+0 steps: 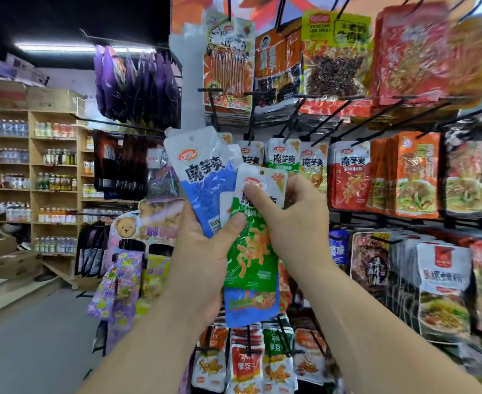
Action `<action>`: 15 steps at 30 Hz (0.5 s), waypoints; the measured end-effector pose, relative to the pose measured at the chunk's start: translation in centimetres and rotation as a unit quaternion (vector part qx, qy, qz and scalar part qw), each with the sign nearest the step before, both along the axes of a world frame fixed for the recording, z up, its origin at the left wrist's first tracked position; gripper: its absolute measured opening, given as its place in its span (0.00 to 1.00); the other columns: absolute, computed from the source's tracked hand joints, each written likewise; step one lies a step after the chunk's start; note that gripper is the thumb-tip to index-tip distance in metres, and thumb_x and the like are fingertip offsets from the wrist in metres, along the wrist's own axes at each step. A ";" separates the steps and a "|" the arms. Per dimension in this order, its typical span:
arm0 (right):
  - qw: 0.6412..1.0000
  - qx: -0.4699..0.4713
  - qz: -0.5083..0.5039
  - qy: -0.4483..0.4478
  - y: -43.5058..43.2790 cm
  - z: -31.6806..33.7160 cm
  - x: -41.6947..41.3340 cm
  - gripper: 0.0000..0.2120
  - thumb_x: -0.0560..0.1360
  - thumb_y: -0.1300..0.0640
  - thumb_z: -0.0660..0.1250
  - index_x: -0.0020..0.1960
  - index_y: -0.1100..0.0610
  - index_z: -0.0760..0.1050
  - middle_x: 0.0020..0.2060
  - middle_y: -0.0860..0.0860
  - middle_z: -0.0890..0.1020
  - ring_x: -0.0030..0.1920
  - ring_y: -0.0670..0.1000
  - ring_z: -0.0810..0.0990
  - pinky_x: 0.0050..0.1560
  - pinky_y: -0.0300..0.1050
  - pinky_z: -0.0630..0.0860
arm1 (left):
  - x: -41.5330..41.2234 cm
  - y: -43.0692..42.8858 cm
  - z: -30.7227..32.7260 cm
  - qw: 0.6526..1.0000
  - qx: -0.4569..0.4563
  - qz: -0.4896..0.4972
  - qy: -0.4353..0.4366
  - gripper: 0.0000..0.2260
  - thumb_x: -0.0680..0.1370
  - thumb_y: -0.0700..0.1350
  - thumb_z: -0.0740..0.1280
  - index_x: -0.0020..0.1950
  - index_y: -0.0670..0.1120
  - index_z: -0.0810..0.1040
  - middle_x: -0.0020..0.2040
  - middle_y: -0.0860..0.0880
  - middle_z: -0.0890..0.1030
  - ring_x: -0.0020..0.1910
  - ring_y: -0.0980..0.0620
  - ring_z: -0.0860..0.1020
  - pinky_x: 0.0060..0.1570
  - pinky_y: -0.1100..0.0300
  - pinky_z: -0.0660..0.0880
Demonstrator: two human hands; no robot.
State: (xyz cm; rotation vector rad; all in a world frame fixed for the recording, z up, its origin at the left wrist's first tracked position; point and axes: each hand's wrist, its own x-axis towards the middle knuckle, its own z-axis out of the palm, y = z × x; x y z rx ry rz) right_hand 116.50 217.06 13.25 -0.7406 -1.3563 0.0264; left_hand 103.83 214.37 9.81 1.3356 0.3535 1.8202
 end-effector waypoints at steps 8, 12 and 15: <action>0.993 -0.017 0.114 0.028 0.3 0.1 3.9 0.15 0.76 0.52 0.76 0.39 0.58 0.75 0.30 0.49 0.77 0.34 0.45 0.72 0.36 0.52 0.72 | 3.2 0.6 -0.2 0.999 -0.029 -0.011 -0.028 0.16 0.83 0.41 0.66 0.69 0.55 0.76 0.60 0.49 0.86 0.59 0.41 0.85 0.55 0.38 0.82; 0.989 -0.055 0.134 0.040 0.5 0.4 5.7 0.09 0.78 0.54 0.75 0.47 0.55 0.75 0.34 0.51 0.82 0.35 0.47 0.75 0.36 0.49 0.73 | 3.7 1.0 0.6 0.996 0.013 0.082 0.019 0.14 0.84 0.38 0.64 0.62 0.57 0.76 0.54 0.58 0.87 0.55 0.56 0.86 0.51 0.57 0.83; 0.989 -0.072 0.127 0.030 0.9 1.6 7.1 0.05 0.79 0.56 0.73 0.46 0.53 0.79 0.33 0.46 0.83 0.34 0.49 0.76 0.35 0.47 0.75 | 2.5 2.1 2.4 0.988 0.036 0.140 0.044 0.14 0.84 0.39 0.66 0.60 0.59 0.74 0.51 0.66 0.86 0.53 0.65 0.84 0.52 0.65 0.81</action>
